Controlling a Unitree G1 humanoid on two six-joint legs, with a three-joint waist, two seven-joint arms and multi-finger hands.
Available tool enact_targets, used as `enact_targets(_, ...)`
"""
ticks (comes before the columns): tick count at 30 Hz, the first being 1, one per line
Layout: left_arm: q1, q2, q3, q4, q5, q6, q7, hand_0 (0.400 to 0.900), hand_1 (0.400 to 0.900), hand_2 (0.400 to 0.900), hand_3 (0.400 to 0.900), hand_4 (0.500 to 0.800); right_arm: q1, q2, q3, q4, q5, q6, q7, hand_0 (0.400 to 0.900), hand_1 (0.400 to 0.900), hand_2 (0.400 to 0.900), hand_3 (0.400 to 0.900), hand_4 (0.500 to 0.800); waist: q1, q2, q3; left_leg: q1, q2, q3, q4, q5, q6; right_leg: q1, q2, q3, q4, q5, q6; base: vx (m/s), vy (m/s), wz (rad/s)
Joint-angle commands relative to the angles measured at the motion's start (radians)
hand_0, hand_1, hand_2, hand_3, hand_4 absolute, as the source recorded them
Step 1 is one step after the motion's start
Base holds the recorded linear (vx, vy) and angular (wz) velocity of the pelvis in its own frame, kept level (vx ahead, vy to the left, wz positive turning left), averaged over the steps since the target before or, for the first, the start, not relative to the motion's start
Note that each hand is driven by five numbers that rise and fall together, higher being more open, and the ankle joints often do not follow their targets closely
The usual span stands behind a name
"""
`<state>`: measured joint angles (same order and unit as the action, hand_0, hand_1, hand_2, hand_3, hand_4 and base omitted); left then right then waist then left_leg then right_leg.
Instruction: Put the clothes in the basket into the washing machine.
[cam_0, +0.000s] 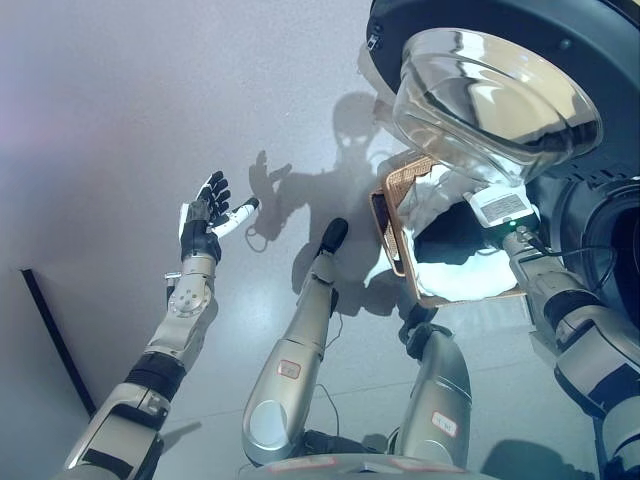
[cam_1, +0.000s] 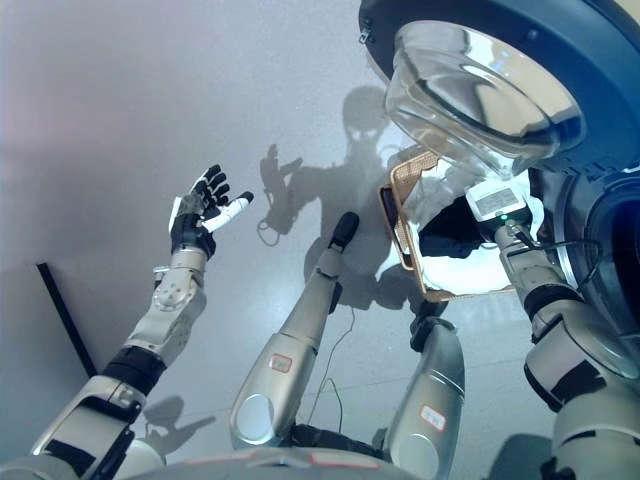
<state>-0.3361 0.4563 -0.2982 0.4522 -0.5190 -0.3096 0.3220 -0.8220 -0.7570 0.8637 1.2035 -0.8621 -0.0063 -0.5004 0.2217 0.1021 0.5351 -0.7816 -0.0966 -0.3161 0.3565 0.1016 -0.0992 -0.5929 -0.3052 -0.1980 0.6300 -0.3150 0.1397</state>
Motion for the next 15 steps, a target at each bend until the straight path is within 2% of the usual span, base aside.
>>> enact_targets(1, -0.011, 0.037, 0.037, -0.056, -0.01, -0.085, 0.023, 0.9, 0.9, 0.9, 0.9, 0.8, -0.01, -0.044, -0.017, 0.003, 0.047, 0.004, -0.02, 0.9, 0.9, 0.9, 0.9, 0.8, -0.001, 0.034, -0.015, -0.073, 0.055, -0.022, 0.053, -0.008, -0.038, 0.018, -0.025, 0.046, 0.061, 0.077, 0.017, -0.01, -0.035, -0.04)
enact_targets(10, -0.029, 0.054, 0.044, -0.036, -0.03, -0.086, 0.017, 0.9, 0.9, 0.9, 0.9, 0.8, 0.007, -0.012, -0.015, -0.019, 0.055, -0.005, 0.002, 0.9, 0.9, 0.9, 0.9, 0.8, -0.014, 0.027, -0.015, -0.051, 0.075, -0.041, 0.033, 0.013, -0.056, 0.017, -0.01, 0.037, 0.107, 0.035, -0.001, -0.03, -0.06, 0.02)
enact_targets(11, -0.027, 0.058, 0.041, -0.035, -0.032, -0.085, 0.016, 0.9, 0.9, 0.9, 0.9, 0.8, 0.009, -0.008, -0.014, -0.016, 0.058, -0.005, 0.003, 0.9, 0.9, 0.9, 0.9, 0.8, -0.019, 0.02, -0.015, -0.036, 0.072, -0.036, 0.037, -0.013, -0.062, 0.031, -0.014, 0.04, 0.117, 0.004, 0.0, 0.01, -0.122, 0.13)
enact_targets(15, -0.041, 0.079, 0.04, -0.066, -0.035, -0.091, 0.008, 0.9, 0.9, 0.9, 0.9, 0.8, 0.006, -0.011, -0.009, -0.013, 0.064, -0.009, -0.004, 0.9, 0.9, 0.9, 0.9, 0.8, -0.021, 0.019, -0.015, -0.06, 0.077, -0.051, 0.006, 0.018, -0.077, -0.014, -0.014, 0.025, 0.15, -0.012, -0.003, -0.06, -0.082, 0.15)
